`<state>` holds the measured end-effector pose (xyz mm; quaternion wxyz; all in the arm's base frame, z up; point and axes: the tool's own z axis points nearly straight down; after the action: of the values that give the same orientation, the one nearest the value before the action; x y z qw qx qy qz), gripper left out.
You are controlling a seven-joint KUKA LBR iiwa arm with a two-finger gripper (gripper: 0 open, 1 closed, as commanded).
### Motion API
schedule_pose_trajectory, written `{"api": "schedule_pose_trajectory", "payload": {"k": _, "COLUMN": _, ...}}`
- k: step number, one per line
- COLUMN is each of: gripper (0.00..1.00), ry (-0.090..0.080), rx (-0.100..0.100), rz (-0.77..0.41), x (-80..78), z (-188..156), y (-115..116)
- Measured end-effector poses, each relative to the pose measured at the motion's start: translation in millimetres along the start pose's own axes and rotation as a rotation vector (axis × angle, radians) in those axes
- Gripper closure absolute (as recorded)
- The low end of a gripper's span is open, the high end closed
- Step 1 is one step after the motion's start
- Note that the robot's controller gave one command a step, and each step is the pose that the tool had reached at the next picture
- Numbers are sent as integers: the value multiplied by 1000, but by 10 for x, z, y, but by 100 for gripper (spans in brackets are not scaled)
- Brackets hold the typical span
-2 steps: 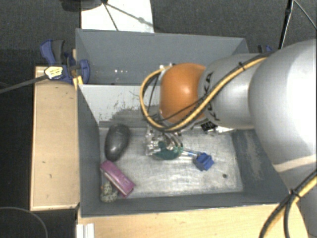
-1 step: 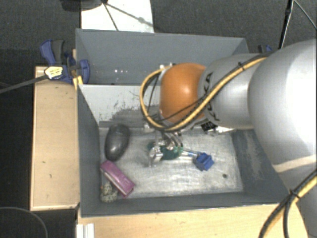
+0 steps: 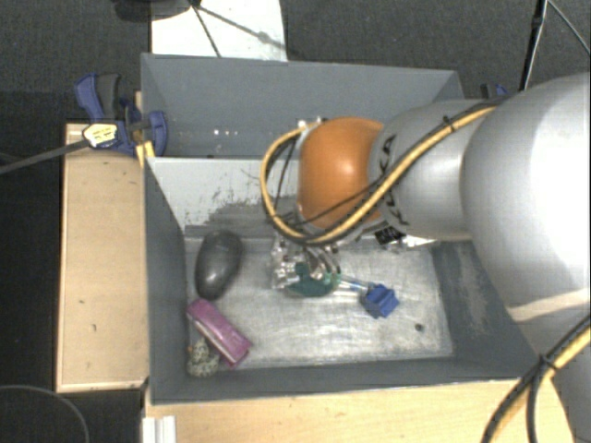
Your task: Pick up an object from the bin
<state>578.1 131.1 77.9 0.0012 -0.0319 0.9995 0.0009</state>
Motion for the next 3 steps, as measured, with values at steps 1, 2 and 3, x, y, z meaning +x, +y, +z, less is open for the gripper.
{"api": "schedule_pose_trajectory", "payload": {"k": 1, "gripper": 0, "ry": 0, "rx": 0, "rz": 3, "x": 0, "z": 0, "y": -2}}
{"api": "schedule_pose_trajectory", "payload": {"k": 2, "gripper": 100, "ry": 0, "rx": 0, "rz": 6, "x": 1, "z": 1, "y": 0}}
{"api": "schedule_pose_trajectory", "payload": {"k": 3, "gripper": 0, "ry": 0, "rx": 0, "rz": 9, "x": 0, "z": 0, "y": -2}}
